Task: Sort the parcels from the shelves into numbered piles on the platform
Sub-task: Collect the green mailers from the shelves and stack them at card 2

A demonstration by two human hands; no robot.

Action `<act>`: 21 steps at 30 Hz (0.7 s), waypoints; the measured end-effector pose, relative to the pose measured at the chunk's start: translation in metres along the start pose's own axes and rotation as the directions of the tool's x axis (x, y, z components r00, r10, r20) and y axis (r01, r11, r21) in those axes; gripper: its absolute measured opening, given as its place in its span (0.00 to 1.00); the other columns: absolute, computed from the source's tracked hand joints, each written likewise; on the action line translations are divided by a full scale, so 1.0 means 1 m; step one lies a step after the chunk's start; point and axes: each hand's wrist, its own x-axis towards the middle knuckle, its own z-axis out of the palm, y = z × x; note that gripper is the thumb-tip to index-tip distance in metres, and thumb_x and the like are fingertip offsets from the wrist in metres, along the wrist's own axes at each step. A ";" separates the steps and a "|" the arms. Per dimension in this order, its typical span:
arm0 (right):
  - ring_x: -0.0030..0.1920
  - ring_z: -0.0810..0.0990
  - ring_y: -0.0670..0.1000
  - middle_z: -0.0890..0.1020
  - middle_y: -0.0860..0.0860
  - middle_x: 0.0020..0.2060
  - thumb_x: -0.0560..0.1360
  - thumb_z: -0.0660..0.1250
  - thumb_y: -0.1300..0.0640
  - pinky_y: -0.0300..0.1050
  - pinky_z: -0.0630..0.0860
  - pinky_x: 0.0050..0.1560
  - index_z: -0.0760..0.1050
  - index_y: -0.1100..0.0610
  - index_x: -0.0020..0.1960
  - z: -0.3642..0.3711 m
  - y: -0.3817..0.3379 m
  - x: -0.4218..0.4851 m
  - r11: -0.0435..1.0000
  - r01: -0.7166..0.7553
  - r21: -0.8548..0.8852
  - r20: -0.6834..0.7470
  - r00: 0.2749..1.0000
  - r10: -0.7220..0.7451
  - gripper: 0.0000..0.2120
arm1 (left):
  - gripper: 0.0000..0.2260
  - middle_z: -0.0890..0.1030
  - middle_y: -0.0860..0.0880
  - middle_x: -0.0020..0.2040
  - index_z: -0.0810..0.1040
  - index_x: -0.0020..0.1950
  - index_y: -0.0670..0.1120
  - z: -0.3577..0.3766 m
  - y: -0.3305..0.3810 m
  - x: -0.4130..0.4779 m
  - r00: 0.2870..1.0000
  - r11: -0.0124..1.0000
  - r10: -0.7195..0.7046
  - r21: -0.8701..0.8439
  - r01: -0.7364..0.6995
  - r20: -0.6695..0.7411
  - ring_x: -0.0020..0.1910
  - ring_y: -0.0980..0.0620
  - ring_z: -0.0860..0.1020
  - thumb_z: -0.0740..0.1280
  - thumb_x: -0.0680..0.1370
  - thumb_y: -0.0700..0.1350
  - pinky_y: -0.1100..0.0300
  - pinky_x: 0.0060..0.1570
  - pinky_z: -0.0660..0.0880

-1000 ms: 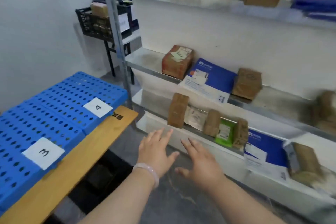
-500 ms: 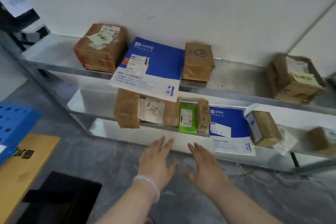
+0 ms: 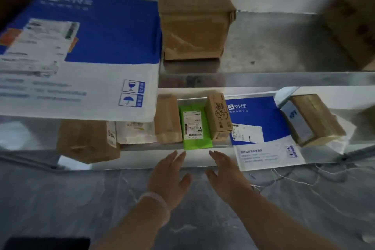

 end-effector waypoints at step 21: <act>0.47 0.78 0.45 0.80 0.47 0.50 0.78 0.63 0.52 0.40 0.74 0.45 0.76 0.50 0.58 0.072 0.076 0.127 0.857 -0.128 0.499 -0.188 0.949 0.251 0.10 | 0.14 0.79 0.45 0.57 0.79 0.61 0.45 0.123 -0.036 0.135 0.907 0.736 -0.395 -0.643 0.214 -0.150 0.53 0.51 0.78 0.67 0.76 0.43 0.63 0.52 0.74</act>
